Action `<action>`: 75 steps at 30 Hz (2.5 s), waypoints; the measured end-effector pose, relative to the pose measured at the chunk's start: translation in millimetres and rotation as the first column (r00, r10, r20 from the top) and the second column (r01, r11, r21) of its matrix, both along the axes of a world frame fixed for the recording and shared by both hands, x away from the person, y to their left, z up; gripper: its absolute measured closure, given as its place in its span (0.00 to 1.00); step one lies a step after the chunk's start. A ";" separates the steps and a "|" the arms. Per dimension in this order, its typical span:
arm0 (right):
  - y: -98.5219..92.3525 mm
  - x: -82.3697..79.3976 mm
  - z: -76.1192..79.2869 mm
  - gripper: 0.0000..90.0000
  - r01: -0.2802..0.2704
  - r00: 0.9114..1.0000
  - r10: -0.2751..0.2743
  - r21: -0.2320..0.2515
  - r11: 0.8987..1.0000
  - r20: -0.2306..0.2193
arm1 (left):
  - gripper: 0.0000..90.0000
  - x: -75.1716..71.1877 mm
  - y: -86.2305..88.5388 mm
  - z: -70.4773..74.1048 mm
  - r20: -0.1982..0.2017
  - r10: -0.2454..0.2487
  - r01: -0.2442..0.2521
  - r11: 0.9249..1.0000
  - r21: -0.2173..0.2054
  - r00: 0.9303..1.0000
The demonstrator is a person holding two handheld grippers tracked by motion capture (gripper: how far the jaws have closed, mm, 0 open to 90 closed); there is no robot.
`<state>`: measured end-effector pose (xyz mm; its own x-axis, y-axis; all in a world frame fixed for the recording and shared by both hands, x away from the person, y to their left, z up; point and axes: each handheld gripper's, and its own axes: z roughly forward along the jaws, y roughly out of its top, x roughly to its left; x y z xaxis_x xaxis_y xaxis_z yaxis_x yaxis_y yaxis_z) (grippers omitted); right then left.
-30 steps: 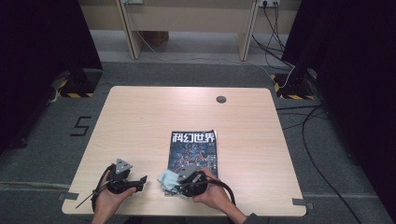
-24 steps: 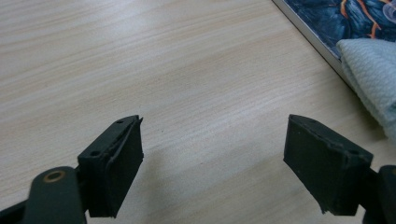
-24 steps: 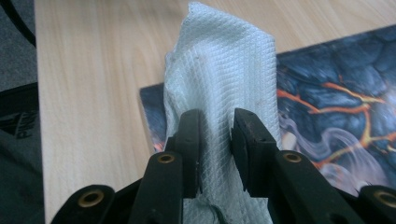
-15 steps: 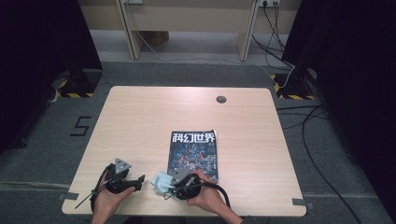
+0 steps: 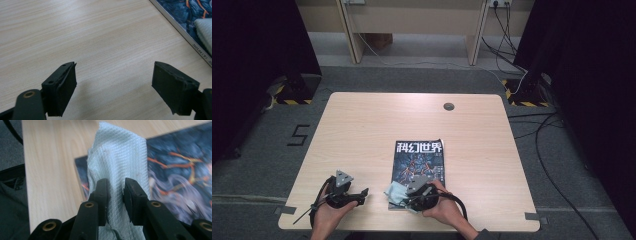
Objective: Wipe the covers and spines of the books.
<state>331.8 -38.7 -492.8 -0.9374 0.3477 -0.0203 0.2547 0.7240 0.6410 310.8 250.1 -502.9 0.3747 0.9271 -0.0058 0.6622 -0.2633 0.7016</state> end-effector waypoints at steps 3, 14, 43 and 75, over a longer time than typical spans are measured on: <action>-20.0 3.0 0.4 0.82 0.041 0.999 -0.041 0.005 0.999 -0.003 | 0.21 0.0 -0.8 -0.5 -0.002 -0.006 0.006 1.000 0.001 1.000; -72.1 -0.4 2.2 0.82 0.141 0.990 -0.141 0.004 0.990 -0.002 | 0.21 -0.7 -5.7 -1.7 -0.003 -0.016 0.016 1.000 0.001 1.000; -43.7 -15.4 -0.7 0.81 0.026 1.000 -0.026 0.018 1.000 0.003 | 0.21 -5.8 -27.2 -4.2 0.007 -0.079 0.079 0.996 -0.041 0.997; -62.7 -5.5 1.6 0.81 0.105 0.994 -0.105 -0.018 0.994 0.023 | 0.19 -14.8 -65.3 -9.0 0.007 -0.223 0.223 0.972 -0.071 0.975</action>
